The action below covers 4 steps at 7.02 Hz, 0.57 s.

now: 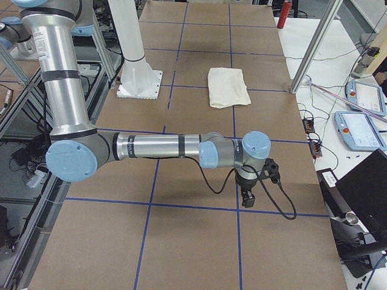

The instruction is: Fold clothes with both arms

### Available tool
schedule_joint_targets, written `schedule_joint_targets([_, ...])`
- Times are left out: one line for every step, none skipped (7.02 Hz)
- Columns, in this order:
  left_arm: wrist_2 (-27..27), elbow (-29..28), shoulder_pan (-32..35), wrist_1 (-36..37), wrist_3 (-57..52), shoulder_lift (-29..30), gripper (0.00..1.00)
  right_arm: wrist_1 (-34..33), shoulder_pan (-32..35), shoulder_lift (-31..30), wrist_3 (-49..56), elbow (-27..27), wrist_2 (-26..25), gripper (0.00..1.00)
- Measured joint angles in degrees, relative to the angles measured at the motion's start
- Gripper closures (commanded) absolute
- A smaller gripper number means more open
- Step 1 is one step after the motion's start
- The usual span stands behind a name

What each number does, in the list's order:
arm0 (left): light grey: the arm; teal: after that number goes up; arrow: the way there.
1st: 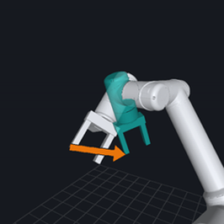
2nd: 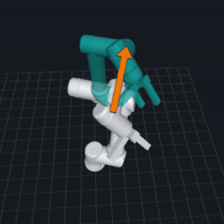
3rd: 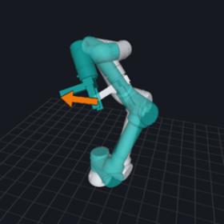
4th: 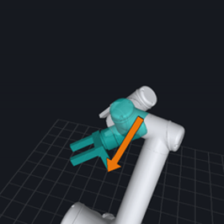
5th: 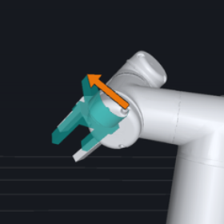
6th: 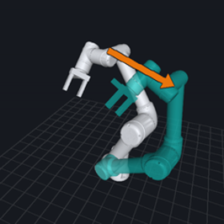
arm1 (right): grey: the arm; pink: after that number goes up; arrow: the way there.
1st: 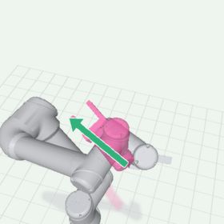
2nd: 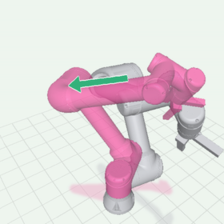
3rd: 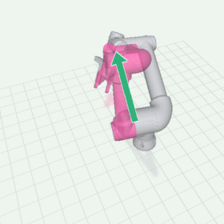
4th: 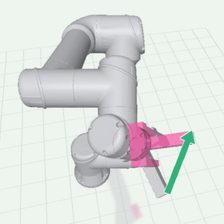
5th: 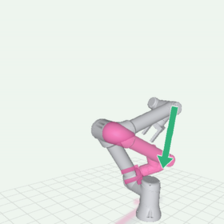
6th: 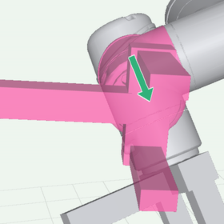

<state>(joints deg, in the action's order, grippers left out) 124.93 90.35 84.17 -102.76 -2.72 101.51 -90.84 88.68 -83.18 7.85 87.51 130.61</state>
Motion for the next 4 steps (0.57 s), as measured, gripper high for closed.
schedule_joint_targets([0.1, -0.4, 1.4, 3.1, -4.2, -0.1, 0.00, -5.6, 1.0, -3.4, 1.6, 6.4, 0.5, 0.00])
schedule_joint_targets([0.2, -0.9, 2.1, 4.8, -6.4, -0.5, 0.00, -11.0, 1.4, -5.3, 2.0, 11.5, 1.1, 0.00])
schedule_joint_targets([0.4, -1.1, 2.4, 4.9, -7.2, -1.5, 0.00, -13.7, 1.5, -6.2, 1.9, 14.0, 2.0, 0.00])
schedule_joint_targets([1.6, -0.9, 2.5, 4.0, -7.3, -3.0, 0.00, -14.6, 1.6, -6.3, 1.4, 14.9, 2.7, 0.00])
